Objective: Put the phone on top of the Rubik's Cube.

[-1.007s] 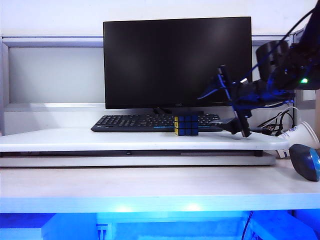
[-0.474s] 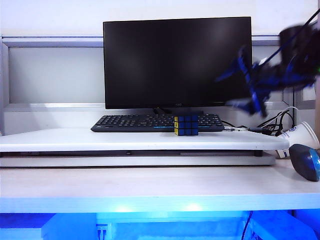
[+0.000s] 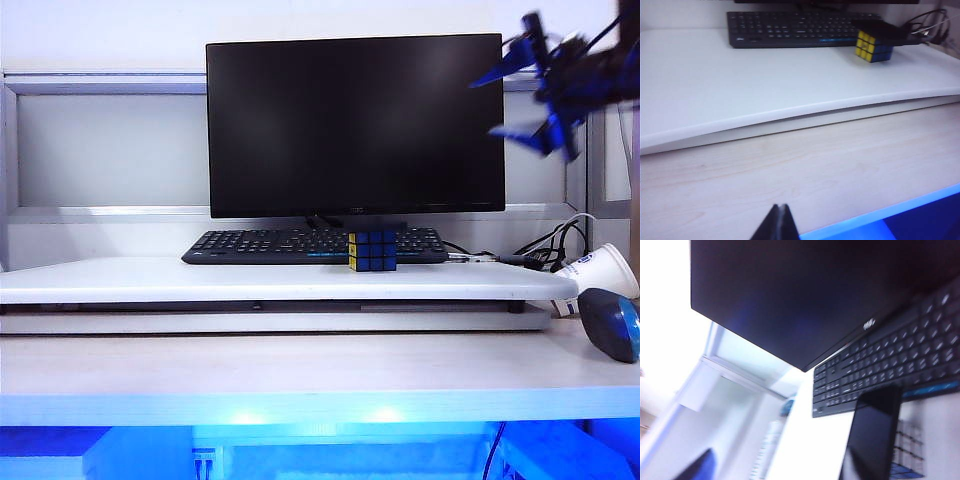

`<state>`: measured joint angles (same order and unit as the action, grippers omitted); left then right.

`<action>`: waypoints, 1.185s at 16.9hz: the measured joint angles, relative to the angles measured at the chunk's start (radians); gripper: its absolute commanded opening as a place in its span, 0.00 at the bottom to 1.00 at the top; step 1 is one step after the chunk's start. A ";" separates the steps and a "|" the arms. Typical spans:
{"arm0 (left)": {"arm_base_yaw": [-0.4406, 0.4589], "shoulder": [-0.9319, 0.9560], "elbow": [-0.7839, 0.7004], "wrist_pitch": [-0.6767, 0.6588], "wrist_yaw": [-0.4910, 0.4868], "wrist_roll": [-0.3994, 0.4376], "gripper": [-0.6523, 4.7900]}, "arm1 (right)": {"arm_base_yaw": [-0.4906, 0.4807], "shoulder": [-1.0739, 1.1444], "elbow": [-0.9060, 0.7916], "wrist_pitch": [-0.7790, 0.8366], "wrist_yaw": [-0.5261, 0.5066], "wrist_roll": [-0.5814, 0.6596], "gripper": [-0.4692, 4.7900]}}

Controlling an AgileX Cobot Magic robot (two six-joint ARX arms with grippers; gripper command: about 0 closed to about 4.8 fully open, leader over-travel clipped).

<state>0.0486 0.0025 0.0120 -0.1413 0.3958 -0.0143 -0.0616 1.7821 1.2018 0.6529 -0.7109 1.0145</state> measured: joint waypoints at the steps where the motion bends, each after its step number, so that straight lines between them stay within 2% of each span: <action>1: 0.000 0.000 0.000 0.000 -0.007 0.000 0.11 | -0.007 -0.026 0.000 -0.037 -0.004 -0.039 0.70; 3: 0.000 0.000 0.000 -0.002 -0.040 0.002 0.11 | -0.008 -0.117 0.000 -0.252 -0.011 -0.210 0.52; 6: 0.000 0.000 0.000 -0.009 -0.126 0.002 0.11 | -0.004 -0.219 -0.020 -0.475 0.040 -0.410 0.46; 7: 0.000 0.000 0.000 -0.014 -0.183 0.002 0.11 | -0.004 -0.290 -0.050 -0.549 0.089 -0.486 0.40; 10: 0.000 0.000 0.000 -0.025 -0.295 0.002 0.11 | -0.004 -0.446 -0.150 -0.618 0.191 -0.607 0.20; 11: 0.000 0.000 0.000 -0.027 -0.306 0.002 0.11 | -0.003 -0.504 -0.194 -0.627 0.222 -0.637 0.08; 20: 0.000 0.000 0.000 -0.027 -0.310 0.002 0.11 | -0.002 -0.976 -0.575 -0.651 0.414 -0.746 0.07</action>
<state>0.0486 0.0025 0.0124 -0.1688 0.0860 -0.0128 -0.0631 0.8059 0.6266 0.0017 -0.2974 0.2684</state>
